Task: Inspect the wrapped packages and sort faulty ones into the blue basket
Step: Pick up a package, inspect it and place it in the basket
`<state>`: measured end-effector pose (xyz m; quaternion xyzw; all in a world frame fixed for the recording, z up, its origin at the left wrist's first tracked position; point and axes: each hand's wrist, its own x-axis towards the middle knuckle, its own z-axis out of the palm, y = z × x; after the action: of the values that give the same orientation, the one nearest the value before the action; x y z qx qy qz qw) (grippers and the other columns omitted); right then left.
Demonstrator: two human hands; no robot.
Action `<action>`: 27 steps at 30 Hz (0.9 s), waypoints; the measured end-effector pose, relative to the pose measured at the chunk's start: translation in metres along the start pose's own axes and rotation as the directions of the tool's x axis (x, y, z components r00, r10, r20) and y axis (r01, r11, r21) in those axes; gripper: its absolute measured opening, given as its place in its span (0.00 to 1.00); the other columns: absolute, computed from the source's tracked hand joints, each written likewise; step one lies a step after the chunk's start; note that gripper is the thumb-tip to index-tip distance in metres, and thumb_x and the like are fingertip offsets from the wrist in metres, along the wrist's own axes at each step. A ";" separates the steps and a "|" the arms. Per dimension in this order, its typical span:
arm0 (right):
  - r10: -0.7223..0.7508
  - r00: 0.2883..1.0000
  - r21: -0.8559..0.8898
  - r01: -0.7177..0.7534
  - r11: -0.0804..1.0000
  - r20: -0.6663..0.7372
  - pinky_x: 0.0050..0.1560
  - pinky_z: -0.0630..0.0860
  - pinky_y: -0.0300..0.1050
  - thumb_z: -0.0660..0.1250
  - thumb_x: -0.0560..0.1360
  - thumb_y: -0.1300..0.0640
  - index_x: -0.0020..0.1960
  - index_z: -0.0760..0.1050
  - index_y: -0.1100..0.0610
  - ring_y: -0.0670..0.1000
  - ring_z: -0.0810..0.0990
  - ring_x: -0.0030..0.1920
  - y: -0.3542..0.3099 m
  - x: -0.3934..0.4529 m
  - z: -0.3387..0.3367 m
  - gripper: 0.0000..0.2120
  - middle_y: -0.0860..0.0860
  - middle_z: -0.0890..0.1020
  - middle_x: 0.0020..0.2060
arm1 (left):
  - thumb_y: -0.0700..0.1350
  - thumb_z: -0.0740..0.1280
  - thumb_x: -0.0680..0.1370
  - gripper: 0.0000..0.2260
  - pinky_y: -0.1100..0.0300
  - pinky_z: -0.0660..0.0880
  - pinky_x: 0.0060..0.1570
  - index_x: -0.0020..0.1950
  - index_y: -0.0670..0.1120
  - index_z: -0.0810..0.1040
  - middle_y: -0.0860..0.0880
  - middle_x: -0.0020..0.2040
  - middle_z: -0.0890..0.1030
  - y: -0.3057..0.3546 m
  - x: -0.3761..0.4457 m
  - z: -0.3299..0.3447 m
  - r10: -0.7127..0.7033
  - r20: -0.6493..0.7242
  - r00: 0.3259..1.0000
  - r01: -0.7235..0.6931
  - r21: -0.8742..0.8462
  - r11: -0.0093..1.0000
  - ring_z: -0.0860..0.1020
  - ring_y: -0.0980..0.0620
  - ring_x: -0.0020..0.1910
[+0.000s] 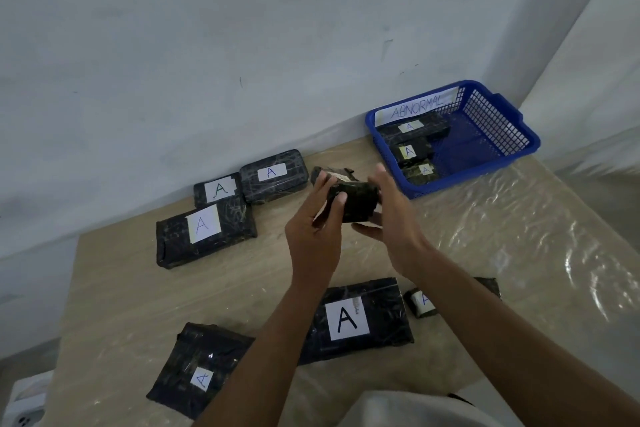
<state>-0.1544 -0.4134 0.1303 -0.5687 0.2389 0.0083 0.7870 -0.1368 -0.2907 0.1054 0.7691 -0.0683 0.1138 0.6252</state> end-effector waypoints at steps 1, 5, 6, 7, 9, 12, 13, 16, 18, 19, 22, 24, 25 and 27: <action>0.044 0.999 0.014 -0.044 0.999 -0.028 0.55 0.84 0.53 0.62 0.83 0.41 0.60 0.81 0.52 0.53 0.85 0.56 -0.004 -0.001 -0.001 0.17 0.54 0.85 0.54 | 0.37 0.72 0.80 0.17 0.65 0.78 0.62 0.69 0.41 0.80 0.44 0.69 0.80 -0.001 -0.003 0.001 0.023 0.055 0.998 -0.023 -0.007 1.000 0.77 0.64 0.66; -0.013 0.993 -0.040 0.008 0.999 -0.113 0.41 0.82 0.39 0.66 0.82 0.55 0.55 0.83 0.52 0.48 0.85 0.48 -0.009 -0.004 -0.011 0.07 0.54 0.85 0.50 | 0.37 0.70 0.81 0.15 0.65 0.79 0.60 0.67 0.44 0.80 0.46 0.67 0.81 0.000 -0.007 0.004 0.000 0.143 0.990 0.014 -0.101 0.995 0.79 0.62 0.66; -0.037 0.991 -0.069 0.029 0.997 -0.125 0.40 0.81 0.38 0.66 0.82 0.57 0.55 0.83 0.50 0.47 0.84 0.47 -0.010 -0.006 -0.017 0.07 0.52 0.85 0.49 | 0.39 0.69 0.82 0.14 0.68 0.78 0.58 0.67 0.46 0.80 0.48 0.66 0.82 0.004 -0.005 0.005 -0.047 0.127 0.991 0.062 -0.117 0.991 0.79 0.62 0.64; -0.053 0.990 -0.095 0.041 0.995 -0.127 0.42 0.82 0.39 0.67 0.82 0.57 0.56 0.83 0.49 0.48 0.84 0.49 -0.009 -0.008 -0.023 0.08 0.51 0.85 0.50 | 0.43 0.69 0.82 0.14 0.69 0.76 0.58 0.69 0.48 0.79 0.51 0.66 0.81 0.008 0.000 0.007 -0.107 0.113 0.988 0.119 -0.107 0.987 0.79 0.63 0.64; -0.064 0.992 -0.122 0.050 0.991 -0.113 0.47 0.83 0.43 0.67 0.81 0.58 0.61 0.83 0.50 0.49 0.84 0.51 -0.009 -0.012 -0.037 0.11 0.51 0.85 0.52 | 0.53 0.67 0.83 0.21 0.63 0.73 0.66 0.75 0.51 0.74 0.54 0.72 0.76 0.006 0.014 0.014 -0.271 0.151 0.951 0.281 -0.048 0.959 0.75 0.60 0.69; -0.084 0.993 -0.132 0.072 0.989 -0.088 0.46 0.83 0.44 0.66 0.81 0.62 0.61 0.84 0.50 0.51 0.85 0.51 -0.008 -0.018 -0.061 0.14 0.52 0.86 0.52 | 0.56 0.68 0.81 0.24 0.50 0.76 0.66 0.74 0.49 0.74 0.49 0.70 0.77 0.003 0.033 0.035 -0.501 0.290 0.816 0.538 -0.062 0.841 0.76 0.51 0.68; -0.091 0.991 -0.140 0.077 0.987 -0.096 0.46 0.82 0.45 0.66 0.81 0.63 0.60 0.84 0.49 0.52 0.85 0.51 -0.008 -0.019 -0.070 0.14 0.53 0.86 0.53 | 0.53 0.69 0.81 0.17 0.51 0.80 0.60 0.67 0.46 0.79 0.48 0.63 0.81 0.003 0.035 0.045 -0.511 0.331 0.793 0.569 -0.102 0.816 0.79 0.50 0.62; -0.102 0.974 -0.120 0.079 0.990 -0.202 0.49 0.84 0.50 0.68 0.80 0.61 0.61 0.83 0.52 0.54 0.86 0.52 -0.007 -0.013 -0.100 0.12 0.57 0.86 0.54 | 0.45 0.68 0.83 0.09 0.56 0.83 0.46 0.45 0.46 0.84 0.48 0.44 0.84 0.005 0.031 0.079 -0.471 0.336 0.816 0.536 -0.133 0.833 0.83 0.51 0.46; -0.078 0.955 -0.092 0.054 0.994 -0.285 0.55 0.84 0.52 0.71 0.80 0.56 0.63 0.81 0.54 0.53 0.86 0.54 -0.007 -0.003 -0.122 0.13 0.56 0.85 0.54 | 0.47 0.69 0.82 0.13 0.49 0.84 0.48 0.39 0.47 0.85 0.45 0.41 0.85 0.002 0.030 0.106 -0.475 0.285 0.833 0.524 -0.124 0.843 0.84 0.49 0.44; -0.055 0.952 -0.061 0.039 0.997 -0.301 0.55 0.85 0.51 0.72 0.79 0.53 0.64 0.80 0.54 0.52 0.86 0.55 -0.009 0.001 -0.133 0.14 0.55 0.85 0.54 | 0.47 0.69 0.82 0.14 0.46 0.83 0.50 0.38 0.48 0.85 0.45 0.40 0.85 0.001 0.029 0.121 -0.468 0.247 0.848 0.505 -0.113 0.856 0.84 0.48 0.44; 0.027 0.966 -0.003 -0.029 1.000 -0.259 0.49 0.85 0.45 0.73 0.79 0.50 0.62 0.79 0.54 0.51 0.86 0.54 -0.018 0.017 -0.170 0.15 0.54 0.85 0.54 | 0.48 0.68 0.82 0.18 0.50 0.78 0.41 0.32 0.48 0.81 0.53 0.31 0.81 0.002 0.030 0.170 -0.456 0.126 0.881 0.469 -0.103 0.877 0.78 0.56 0.35; 0.027 0.966 -0.026 -0.035 0.999 -0.258 0.52 0.85 0.49 0.74 0.79 0.51 0.61 0.80 0.54 0.52 0.86 0.54 -0.025 0.037 -0.200 0.13 0.55 0.85 0.54 | 0.51 0.66 0.83 0.20 0.54 0.71 0.38 0.32 0.48 0.76 0.56 0.28 0.76 0.005 0.029 0.206 -0.459 0.095 0.884 0.466 -0.090 0.880 0.73 0.57 0.31; 0.004 0.963 -0.066 -0.023 0.998 -0.270 0.54 0.85 0.52 0.74 0.78 0.50 0.59 0.80 0.53 0.52 0.86 0.53 -0.029 0.049 -0.217 0.12 0.55 0.86 0.53 | 0.53 0.65 0.84 0.20 0.54 0.70 0.39 0.33 0.48 0.75 0.57 0.29 0.77 0.005 0.029 0.222 -0.461 0.093 0.882 0.469 -0.102 0.877 0.74 0.56 0.33; -0.090 0.953 -0.248 0.016 0.969 -0.291 0.53 0.84 0.51 0.74 0.77 0.47 0.58 0.80 0.52 0.54 0.85 0.53 -0.039 0.074 -0.249 0.14 0.53 0.85 0.51 | 0.55 0.61 0.85 0.20 0.51 0.75 0.44 0.37 0.49 0.79 0.54 0.36 0.81 0.001 0.031 0.250 -0.430 0.116 0.895 0.440 -0.078 0.894 0.79 0.53 0.40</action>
<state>-0.1693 -0.6705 0.0773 -0.6616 0.3372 -0.0700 0.6661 -0.0851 -0.5337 0.0663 0.7364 0.0702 -0.0695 0.6693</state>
